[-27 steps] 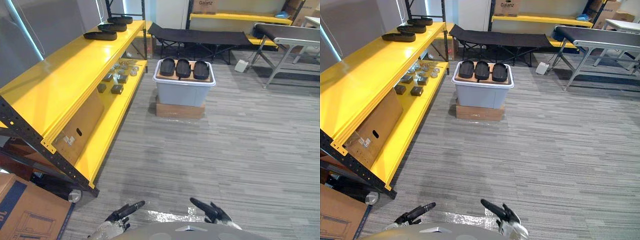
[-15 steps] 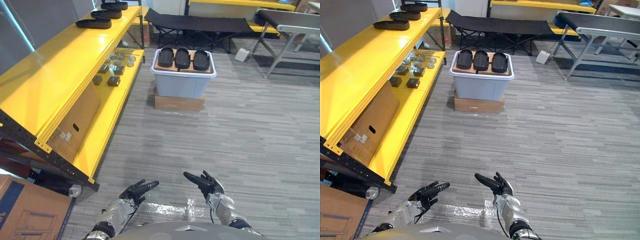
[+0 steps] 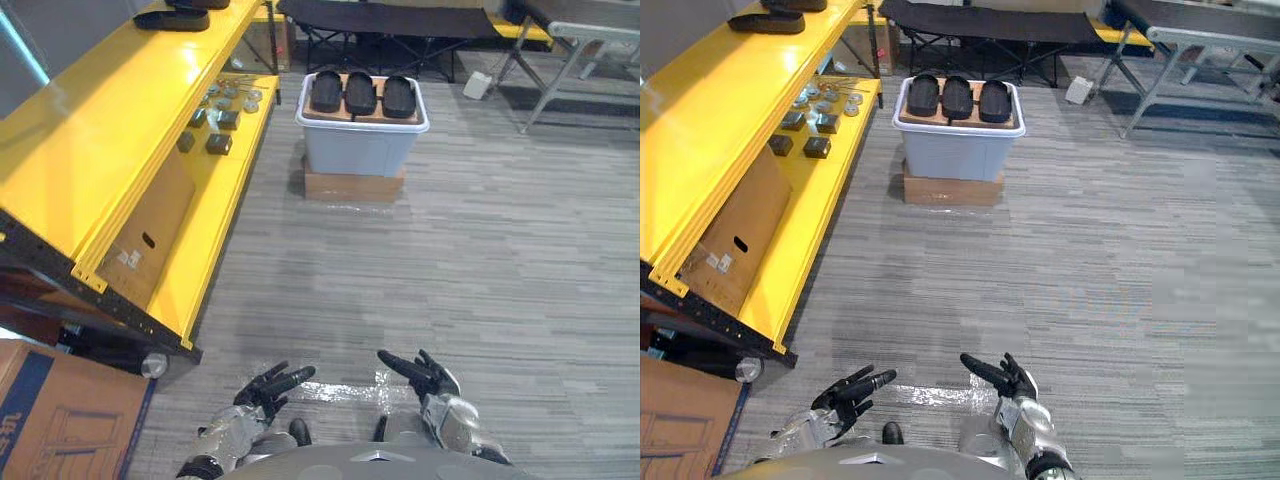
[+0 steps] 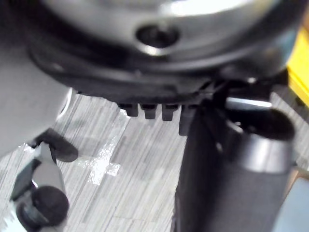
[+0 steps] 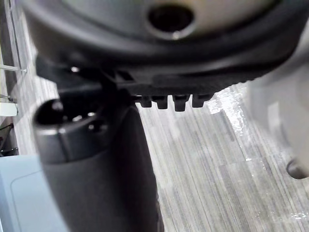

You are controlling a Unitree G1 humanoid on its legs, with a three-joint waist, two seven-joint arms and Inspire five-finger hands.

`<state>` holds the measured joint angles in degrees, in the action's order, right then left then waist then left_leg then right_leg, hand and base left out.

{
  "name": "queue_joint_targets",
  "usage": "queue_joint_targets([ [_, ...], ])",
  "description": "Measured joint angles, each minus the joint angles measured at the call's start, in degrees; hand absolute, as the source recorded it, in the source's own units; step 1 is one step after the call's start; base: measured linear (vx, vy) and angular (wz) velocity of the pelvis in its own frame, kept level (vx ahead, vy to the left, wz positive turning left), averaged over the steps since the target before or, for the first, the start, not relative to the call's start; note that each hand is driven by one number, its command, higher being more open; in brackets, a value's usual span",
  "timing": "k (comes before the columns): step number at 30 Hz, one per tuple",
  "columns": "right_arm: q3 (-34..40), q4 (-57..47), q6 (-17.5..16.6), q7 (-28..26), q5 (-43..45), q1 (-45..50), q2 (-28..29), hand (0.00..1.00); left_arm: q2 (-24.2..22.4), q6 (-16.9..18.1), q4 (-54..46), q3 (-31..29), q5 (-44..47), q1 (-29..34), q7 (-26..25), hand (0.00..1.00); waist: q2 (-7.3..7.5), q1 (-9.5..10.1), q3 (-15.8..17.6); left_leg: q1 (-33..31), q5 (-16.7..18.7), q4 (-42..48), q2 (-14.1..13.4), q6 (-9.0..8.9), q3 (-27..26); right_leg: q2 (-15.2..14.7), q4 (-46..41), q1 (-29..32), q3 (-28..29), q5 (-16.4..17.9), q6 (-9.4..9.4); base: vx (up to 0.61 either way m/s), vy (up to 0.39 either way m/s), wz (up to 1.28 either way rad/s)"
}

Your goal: Walk over and take three plastic housings, then place them on the shelf

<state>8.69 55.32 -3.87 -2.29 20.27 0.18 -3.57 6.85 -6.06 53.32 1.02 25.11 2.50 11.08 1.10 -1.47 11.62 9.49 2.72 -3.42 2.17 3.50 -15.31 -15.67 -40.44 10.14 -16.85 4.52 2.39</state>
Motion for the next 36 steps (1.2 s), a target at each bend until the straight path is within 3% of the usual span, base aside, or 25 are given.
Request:
queue_joint_targets([
  [3,0.48,-0.06,-1.56,0.18,0.56,1.36,0.26,1.00,0.19,0.08,0.21,-1.10,-1.04,0.64,0.18,1.00,-0.66,0.07,0.38,-1.02,2.50,3.81,-1.99,-0.73,0.42,2.20,9.74,0.81,-0.32,0.23,1.18,0.08,-0.005,0.11],
  [5,2.26,0.00,-2.70,0.13,0.48,1.75,1.43,1.00,0.06,0.14,0.19,-1.66,-1.59,0.48,0.41,1.00,-0.89,0.10,0.47,-1.89,4.16,5.88,-3.71,-2.03,-0.09,4.03,23.02,0.90,-0.42,-2.06,3.18,0.13,-0.042,-0.12],
  [9,3.61,0.10,-3.23,0.03,0.38,4.55,1.95,1.00,0.00,1.44,0.20,-2.09,-4.77,0.23,0.97,1.00,0.05,1.38,0.07,-1.89,9.60,12.46,-6.29,-5.85,-0.68,3.99,27.57,-0.70,-0.51,-3.17,2.75,0.30,-0.169,-0.16],
  [11,5.51,0.13,-3.02,0.40,0.80,6.27,3.58,1.00,0.49,1.81,0.22,-2.13,-5.31,0.61,0.96,1.00,1.00,1.71,-0.71,-0.87,14.33,17.37,-9.47,-9.01,-0.92,5.28,26.61,-3.99,-1.78,-1.03,-0.03,0.44,-0.351,-0.06],
  [12,5.57,0.13,-2.88,0.29,0.87,6.29,3.33,1.00,0.39,1.79,0.29,-2.13,-5.27,0.77,0.93,1.00,0.44,1.56,-1.10,-0.93,15.86,19.42,-11.32,-10.11,-0.98,6.65,26.42,-4.38,-2.06,-1.62,0.36,0.43,-0.338,-0.12],
  [14,5.31,0.92,-2.86,0.04,0.74,6.05,2.88,1.00,0.19,2.26,0.40,-2.23,-5.03,1.30,1.07,1.00,-0.86,1.44,-2.25,-4.56,16.76,31.71,-17.18,-9.92,-0.67,10.91,25.27,-5.76,-3.00,-0.01,-2.11,0.39,-0.280,-0.18],
  [15,4.82,2.07,-2.80,-0.11,0.46,5.18,2.14,1.00,-0.03,2.26,-0.45,-3.38,-4.02,0.73,1.49,1.00,-1.53,1.87,-2.25,-8.94,13.62,43.47,-20.80,-7.24,0.48,13.05,25.62,-7.54,-2.77,0.58,-3.47,0.43,-0.323,-0.31],
  [16,4.06,2.24,-2.75,-0.20,0.31,4.93,1.49,1.00,-0.49,2.28,-0.40,-4.28,-2.19,0.02,1.54,1.00,-2.44,2.22,-1.74,-12.80,8.98,52.28,-22.92,-5.83,2.63,14.76,26.82,-10.12,-2.17,1.26,-4.54,0.44,-0.319,-0.35],
  [17,3.75,2.58,-2.72,-0.26,0.13,4.46,0.83,1.00,-0.84,2.56,-0.44,-4.66,-0.40,-0.11,1.47,1.00,-2.61,2.32,-1.09,-15.69,9.48,58.47,-22.55,-7.36,6.33,15.80,28.12,-12.59,-1.39,1.86,-5.43,0.46,-0.248,-0.34],
  [18,3.63,3.71,-2.71,-0.26,-0.14,3.96,0.23,1.00,-1.74,3.10,-1.18,-5.06,1.56,-0.13,1.60,1.00,-3.11,2.90,-0.74,-18.54,11.02,61.86,-19.22,-8.48,8.53,15.91,30.09,-16.07,0.00,2.75,-6.33,0.46,-0.148,-0.55],
  [19,2.64,5.55,-2.63,-0.39,-1.95,2.83,-0.56,1.00,-2.55,3.52,-2.36,-5.04,3.75,0.05,1.99,1.00,-2.92,3.50,-0.52,-20.73,12.52,59.10,-14.65,-8.26,8.18,15.20,31.64,-18.78,1.71,2.66,-6.17,0.47,-0.100,-0.64],
  [21,1.44,6.43,-2.56,-1.05,-2.74,1.56,-0.92,1.00,-3.46,3.81,-3.69,-5.05,4.42,0.33,2.37,1.00,-2.92,4.50,-0.22,-23.33,13.29,49.81,-10.77,-7.80,5.41,14.25,32.75,-20.81,3.34,2.58,-6.04,0.45,-0.011,-0.70],
  [22,1.27,6.36,-2.52,-1.20,-3.99,0.76,-1.00,1.00,-3.91,4.63,-4.31,-4.98,4.53,0.50,2.71,1.00,-2.79,5.07,-0.07,-24.36,10.71,36.83,-8.05,-7.49,3.41,13.78,34.25,-21.91,4.18,2.79,-5.69,0.51,0.051,-0.78],
  [23,0.75,5.67,-2.45,-1.22,-4.37,0.35,-0.72,1.00,-4.35,4.89,-4.96,-5.21,4.55,0.72,2.97,1.00,-2.87,5.59,0.01,-25.09,5.38,23.52,-6.21,-7.17,3.24,13.77,35.95,-23.80,5.13,3.57,-4.53,0.43,0.077,-0.63],
  [25,-0.25,4.65,-2.24,-1.21,-4.33,0.36,-0.53,1.00,-5.30,4.98,-6.05,-6.07,4.51,0.72,2.82,1.00,-3.52,6.03,0.86,-25.56,-0.53,12.16,-5.84,-7.63,3.80,14.48,36.80,-26.95,5.51,6.16,-3.00,0.48,0.155,-0.40],
  [27,-0.91,4.76,-1.45,-1.41,-4.26,0.47,-0.15,1.00,-5.17,5.25,-6.62,-6.32,4.19,0.94,2.61,1.00,-3.27,6.28,0.65,-26.08,-6.57,13.46,-6.39,-4.32,2.28,14.30,35.78,-30.04,6.15,10.55,-2.26,0.51,0.215,-0.13],
  [28,-0.89,4.76,-1.34,-1.51,-4.17,0.12,0.50,1.00,-4.14,5.21,-6.52,-6.28,3.88,0.42,2.43,1.00,-0.57,5.96,0.51,-25.82,-7.76,14.49,-4.59,-3.11,0.66,12.47,33.57,-30.19,6.27,11.74,-2.94,0.55,0.191,0.18],
  [29,-0.78,4.54,-1.34,-1.53,-4.18,0.09,0.51,1.00,-3.53,4.95,-5.87,-6.29,3.81,-0.10,1.68,1.00,0.84,5.90,0.21,-25.78,-7.89,14.66,-3.06,-2.05,-0.20,10.63,29.45,-28.39,6.31,11.50,-3.53,0.54,0.177,0.25],
  [30,-0.69,4.58,-1.32,-1.54,-4.19,-0.03,0.38,1.00,-3.52,4.91,-5.70,-6.30,3.76,-0.14,1.31,1.00,1.06,5.94,0.11,-25.68,-7.80,14.88,-2.44,-0.71,-0.03,9.61,26.79,-27.29,6.67,11.11,-3.32,0.55,0.220,0.33],
  [31,-0.35,5.06,-1.02,-1.54,-4.21,-0.07,0.25,1.00,-3.29,4.95,-5.17,-6.31,3.51,-0.34,0.53,1.00,1.69,6.01,0.30,-24.50,-6.41,15.35,-0.82,2.33,0.07,8.37,20.03,-25.85,8.05,9.94,-0.80,0.57,0.234,0.35],
  [32,-0.38,6.19,-0.60,-1.63,-4.18,-0.08,0.37,1.00,-2.47,5.10,-4.26,-6.27,3.50,-0.38,0.31,1.00,2.46,5.96,0.57,-22.31,-3.63,15.87,0.68,3.67,0.09,6.45,9.18,-22.29,9.93,7.05,5.54,0.68,0.258,0.30],
  [33,-0.41,7.00,-0.55,-1.77,-4.06,-0.20,0.51,1.00,-2.02,5.08,-3.93,-6.28,3.47,-0.36,0.27,1.00,2.71,5.96,0.72,-21.07,-2.25,16.24,1.24,3.53,0.23,5.48,2.74,-19.88,11.17,4.46,10.87,0.54,0.167,0.17],
  [34,-0.39,8.07,-0.51,-2.24,-3.46,-0.58,1.04,1.00,-1.35,5.02,-2.69,-6.33,3.32,-0.13,-0.23,1.00,2.70,6.05,1.07,-18.02,0.14,17.01,2.06,3.18,0.73,4.40,-9.35,-15.11,12.64,2.20,13.10,0.60,0.162,0.01],
  [35,-0.33,7.78,-1.22,-2.50,-2.99,-0.78,0.84,1.00,-1.21,5.20,-1.95,-6.39,2.09,0.42,-1.13,1.00,2.32,6.05,1.27,-14.80,2.16,16.89,2.46,3.08,0.84,2.89,-17.62,-10.81,10.75,3.04,11.40,0.46,0.121,0.00],
  [36,-0.32,7.57,-1.60,-2.68,-2.90,-1.06,0.55,1.00,-1.23,5.22,-1.67,-6.37,1.47,0.69,-1.36,1.00,1.90,6.01,1.38,-13.34,3.08,16.74,2.49,2.98,1.03,2.02,-19.86,-8.82,8.98,4.14,9.33,0.53,0.139,0.01],
])
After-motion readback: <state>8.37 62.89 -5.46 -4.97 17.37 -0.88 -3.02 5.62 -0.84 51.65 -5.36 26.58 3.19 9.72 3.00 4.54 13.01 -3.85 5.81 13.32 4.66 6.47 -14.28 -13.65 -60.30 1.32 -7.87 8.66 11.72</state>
